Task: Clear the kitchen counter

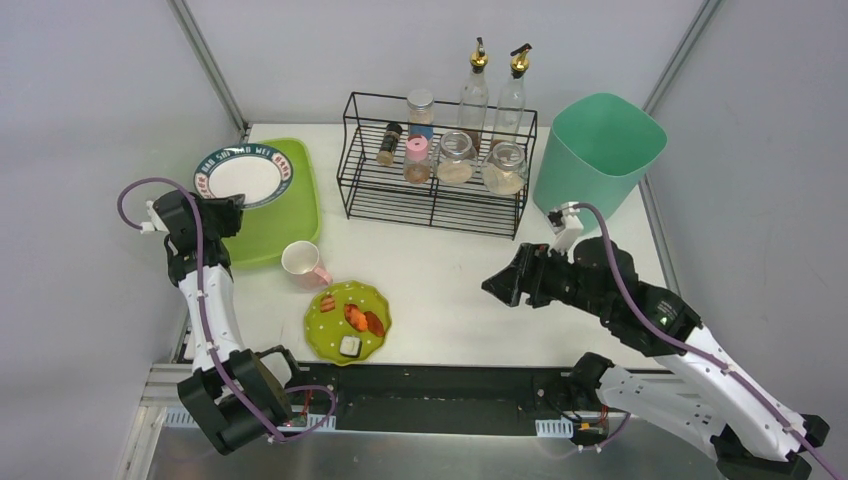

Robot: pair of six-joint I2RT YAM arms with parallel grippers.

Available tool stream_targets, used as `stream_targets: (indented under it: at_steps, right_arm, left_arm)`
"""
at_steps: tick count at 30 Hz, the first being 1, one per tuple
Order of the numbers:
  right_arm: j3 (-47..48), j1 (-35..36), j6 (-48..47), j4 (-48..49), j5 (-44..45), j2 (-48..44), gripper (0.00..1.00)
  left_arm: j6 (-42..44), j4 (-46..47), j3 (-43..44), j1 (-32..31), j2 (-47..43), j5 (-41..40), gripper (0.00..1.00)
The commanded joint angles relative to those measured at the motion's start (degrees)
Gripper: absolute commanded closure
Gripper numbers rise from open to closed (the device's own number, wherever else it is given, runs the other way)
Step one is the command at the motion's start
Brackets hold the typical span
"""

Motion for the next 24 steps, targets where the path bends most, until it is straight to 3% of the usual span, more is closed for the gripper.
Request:
stream_targets:
  at_steps: [1, 13, 24]
  right_arm:
    - [-1.9, 0.2, 0.7, 2.2, -2.5, -1.4, 0.27]
    - [-3.4, 0.2, 0.9, 0.1, -2.8, -4.6, 0.27]
    - [-5.1, 0.2, 0.8, 2.1, -4.7, -2.9, 0.27]
  left_arm:
    - [-0.6, 2.3, 1.1, 0.6, -0.1, -5.1, 1.0]
    - [0.0, 0.9, 1.4, 0.7, 10.0, -13.1, 1.0]
    - [1.2, 2.4, 9.5, -0.9, 24.9, -15.1, 0.99]
